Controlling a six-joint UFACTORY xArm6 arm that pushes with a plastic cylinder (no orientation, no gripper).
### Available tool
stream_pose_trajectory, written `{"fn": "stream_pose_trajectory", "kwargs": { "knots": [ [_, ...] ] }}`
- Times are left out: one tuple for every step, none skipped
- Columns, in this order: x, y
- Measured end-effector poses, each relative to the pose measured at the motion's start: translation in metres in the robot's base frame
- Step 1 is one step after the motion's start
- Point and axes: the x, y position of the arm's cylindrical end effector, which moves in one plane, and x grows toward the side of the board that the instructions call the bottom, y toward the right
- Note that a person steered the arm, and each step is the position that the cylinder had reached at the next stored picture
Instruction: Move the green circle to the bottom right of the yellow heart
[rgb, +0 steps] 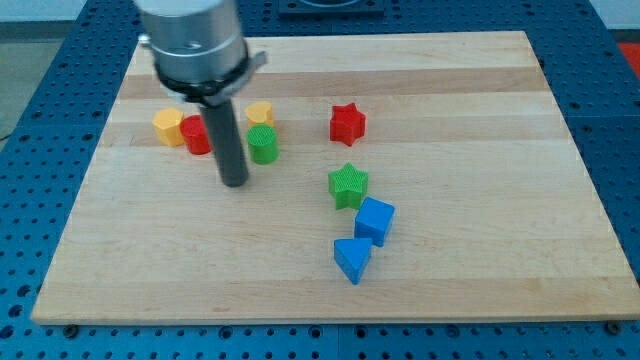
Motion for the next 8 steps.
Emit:
{"fn": "stream_pose_trajectory", "kwargs": {
  "knots": [
    [-0.035,0.012],
    [-0.045,0.085],
    [-0.067,0.068],
    [-0.088,0.089],
    [-0.080,0.154],
    [-0.053,0.162],
    [-0.054,0.159],
    [-0.055,0.149]
  ]
}}
